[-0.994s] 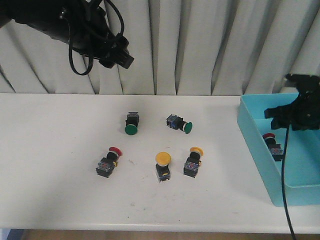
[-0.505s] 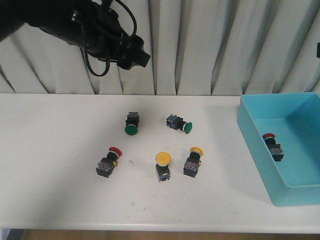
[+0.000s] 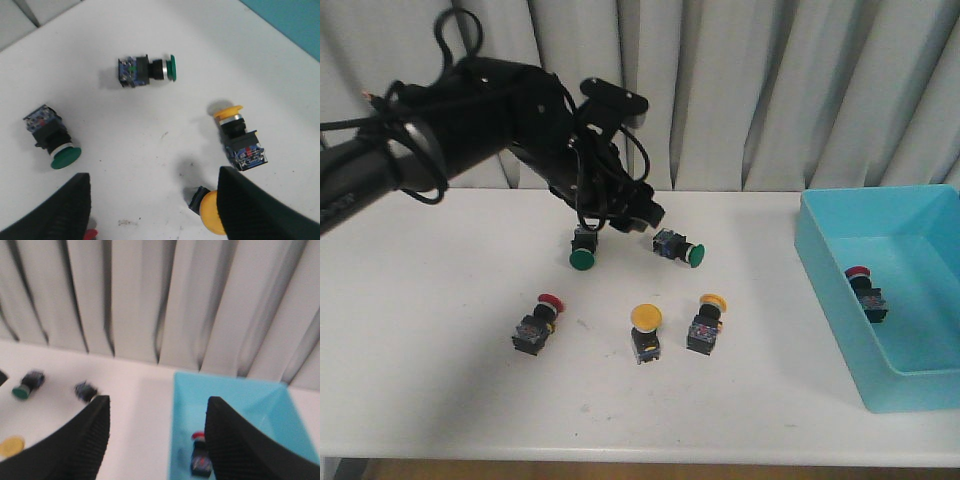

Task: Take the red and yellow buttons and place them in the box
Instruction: 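Lower the left gripper onto the yellow-capped button and close it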

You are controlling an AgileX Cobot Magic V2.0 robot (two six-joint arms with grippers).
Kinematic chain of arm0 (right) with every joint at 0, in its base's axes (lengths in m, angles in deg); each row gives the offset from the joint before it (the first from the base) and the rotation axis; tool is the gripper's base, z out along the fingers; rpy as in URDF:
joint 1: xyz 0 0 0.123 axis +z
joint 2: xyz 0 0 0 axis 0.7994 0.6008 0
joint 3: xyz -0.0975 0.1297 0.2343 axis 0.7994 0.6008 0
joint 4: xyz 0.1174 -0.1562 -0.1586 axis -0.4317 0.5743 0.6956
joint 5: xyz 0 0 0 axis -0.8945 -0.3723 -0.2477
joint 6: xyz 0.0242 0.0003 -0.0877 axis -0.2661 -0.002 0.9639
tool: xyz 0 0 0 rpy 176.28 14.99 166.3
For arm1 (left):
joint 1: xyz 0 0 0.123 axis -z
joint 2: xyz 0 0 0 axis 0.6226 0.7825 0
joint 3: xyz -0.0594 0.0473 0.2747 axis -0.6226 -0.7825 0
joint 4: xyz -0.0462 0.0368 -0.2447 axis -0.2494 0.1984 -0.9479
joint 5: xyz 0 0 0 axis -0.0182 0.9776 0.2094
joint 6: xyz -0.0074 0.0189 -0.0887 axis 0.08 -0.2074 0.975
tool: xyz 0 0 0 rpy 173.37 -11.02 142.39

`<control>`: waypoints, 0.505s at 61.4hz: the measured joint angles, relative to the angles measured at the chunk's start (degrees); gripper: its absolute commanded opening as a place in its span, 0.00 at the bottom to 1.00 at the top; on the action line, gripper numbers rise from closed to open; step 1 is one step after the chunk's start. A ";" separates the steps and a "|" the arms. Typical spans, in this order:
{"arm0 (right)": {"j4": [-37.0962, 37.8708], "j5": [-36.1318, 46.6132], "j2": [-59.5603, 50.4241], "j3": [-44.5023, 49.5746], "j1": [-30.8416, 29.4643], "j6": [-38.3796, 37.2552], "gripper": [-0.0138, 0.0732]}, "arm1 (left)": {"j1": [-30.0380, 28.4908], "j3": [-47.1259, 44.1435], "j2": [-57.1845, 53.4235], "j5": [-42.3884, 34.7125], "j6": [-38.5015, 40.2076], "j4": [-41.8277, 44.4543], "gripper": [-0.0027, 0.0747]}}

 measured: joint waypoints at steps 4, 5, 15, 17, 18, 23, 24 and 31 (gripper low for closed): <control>0.02 0.36 0.00 2.15 1.24 -0.50 0.64 | 1.16 0.00 2.18 0.00 -1.20 0.00 0.71; 0.02 0.53 0.06 2.56 1.66 -0.57 0.64 | 1.44 0.00 2.61 0.00 -1.42 0.00 0.71; 0.26 2.35 0.26 5.21 4.71 -0.57 0.64 | 4.23 0.00 6.99 -0.11 -2.18 0.27 0.71; 0.28 2.45 0.26 5.30 5.20 -0.57 0.64 | 4.70 0.00 7.66 -0.25 -2.18 0.53 0.71; 0.29 2.50 0.26 5.35 5.55 -0.57 0.64 | 4.87 0.00 8.17 -0.25 -2.10 0.67 0.71; 0.36 2.56 0.26 5.35 6.83 -0.57 0.64 | 5.30 0.00 9.48 -0.62 -1.32 1.47 0.71; 0.36 2.63 0.26 5.35 7.05 -0.57 0.64 | 5.33 0.00 9.68 -0.62 -1.07 1.55 0.71; 0.52 2.74 0.26 5.35 8.36 -0.57 0.64 | 5.38 0.00 10.96 -0.62 1.56 2.21 0.71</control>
